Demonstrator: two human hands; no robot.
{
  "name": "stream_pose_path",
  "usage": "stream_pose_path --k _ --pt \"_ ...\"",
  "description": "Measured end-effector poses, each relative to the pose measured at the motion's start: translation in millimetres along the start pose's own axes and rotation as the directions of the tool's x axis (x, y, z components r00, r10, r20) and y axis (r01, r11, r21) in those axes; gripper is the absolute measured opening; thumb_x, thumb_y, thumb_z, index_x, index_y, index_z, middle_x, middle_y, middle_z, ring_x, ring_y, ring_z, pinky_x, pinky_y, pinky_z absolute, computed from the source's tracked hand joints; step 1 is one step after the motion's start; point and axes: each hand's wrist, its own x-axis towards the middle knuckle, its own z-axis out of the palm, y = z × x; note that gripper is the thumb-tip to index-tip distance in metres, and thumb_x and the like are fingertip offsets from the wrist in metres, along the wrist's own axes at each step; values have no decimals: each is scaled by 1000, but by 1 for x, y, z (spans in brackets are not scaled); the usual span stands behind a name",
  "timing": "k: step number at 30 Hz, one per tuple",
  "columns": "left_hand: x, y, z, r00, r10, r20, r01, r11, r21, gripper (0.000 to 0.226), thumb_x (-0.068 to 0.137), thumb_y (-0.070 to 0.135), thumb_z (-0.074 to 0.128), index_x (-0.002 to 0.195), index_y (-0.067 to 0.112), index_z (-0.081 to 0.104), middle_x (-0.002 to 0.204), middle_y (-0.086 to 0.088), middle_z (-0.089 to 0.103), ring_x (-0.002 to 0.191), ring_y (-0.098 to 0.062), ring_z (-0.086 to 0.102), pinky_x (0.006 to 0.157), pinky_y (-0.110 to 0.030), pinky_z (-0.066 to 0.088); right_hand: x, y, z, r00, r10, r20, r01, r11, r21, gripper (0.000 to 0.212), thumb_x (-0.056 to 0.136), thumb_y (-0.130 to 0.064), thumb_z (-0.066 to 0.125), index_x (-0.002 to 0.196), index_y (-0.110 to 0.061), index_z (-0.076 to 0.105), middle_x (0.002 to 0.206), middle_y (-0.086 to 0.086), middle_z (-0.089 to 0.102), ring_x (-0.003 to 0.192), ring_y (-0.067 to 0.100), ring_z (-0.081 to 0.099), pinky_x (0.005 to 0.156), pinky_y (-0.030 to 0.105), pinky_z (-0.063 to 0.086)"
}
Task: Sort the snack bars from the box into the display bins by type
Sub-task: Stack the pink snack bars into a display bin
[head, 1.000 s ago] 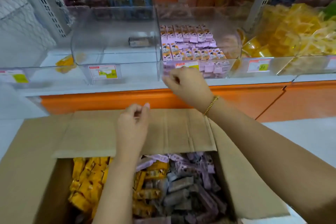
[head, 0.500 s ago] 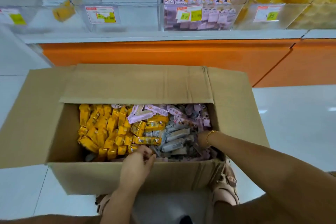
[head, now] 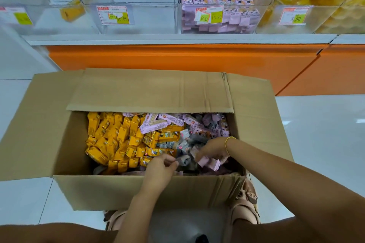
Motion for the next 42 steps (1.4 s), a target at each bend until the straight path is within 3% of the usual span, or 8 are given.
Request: stream_pose_path --k 5,7,11,16,21,26,34,42 --pt "1 21 -2 976 -138 168 198 883 -426 37 96 40 49 89 9 68 87 -6 71 84 -22 67 79 -37 52 -17 -18 -10 903 -385 191 262 846 465 9 88 -24 63 89 -17 68 91 -1 58 79 13 55 76 26 48" --pt "0 29 -7 967 -163 195 253 690 -678 34 95 35 53 92 6 71 92 -13 73 88 -29 68 83 -42 53 -26 -27 -10 869 -469 157 335 792 510 8 92 -11 57 96 -15 62 90 -2 60 80 10 58 71 22 53" --pt "1 39 -17 989 -145 -4 94 662 -744 23 90 25 62 98 6 72 90 -12 74 86 -28 70 78 -38 55 -34 -41 -9 842 -534 76 434 754 493 17 94 -2 51 94 -16 61 79 -8 69 73 6 64 69 20 52" --pt "-1 49 -35 997 -75 22 48 358 -933 23 94 7 51 112 3 64 104 -12 72 92 -23 70 75 -36 53 -38 -52 -16 802 -597 -31 526 680 511 31 94 -13 57 122 -1 57 115 15 61 97 24 58 82 26 52" --pt "1 57 -55 995 69 68 58 133 -989 33 86 15 56 118 9 60 110 -13 69 92 -25 64 73 -35 55 -67 -63 -19 745 -633 -211 668 702 248 24 84 -19 72 83 -6 51 67 -2 56 61 9 51 55 17 43" --pt "2 58 -65 980 183 74 57 99 -993 95 46 28 95 128 5 52 119 -20 64 101 -26 67 78 -37 58 -91 -74 -17 507 -702 -500 804 595 -21 43 70 -21 84 77 -14 42 53 -11 37 44 2 31 44 14 27" --pt "3 65 -67 981 194 -26 -12 -73 -997 96 35 21 98 121 7 57 116 -16 67 102 -25 68 75 -37 58 -104 -86 -4 243 -702 -669 674 619 -404 33 85 -29 70 116 -27 58 113 -10 61 93 1 52 78 20 51" --pt "4 85 -82 973 210 -91 -64 -134 -989 85 45 18 94 121 6 57 110 -15 69 99 -23 69 71 -35 58 -103 -91 -8 95 -652 -753 683 593 -427 37 85 -26 70 121 -27 61 115 -11 66 93 5 60 79 28 55"
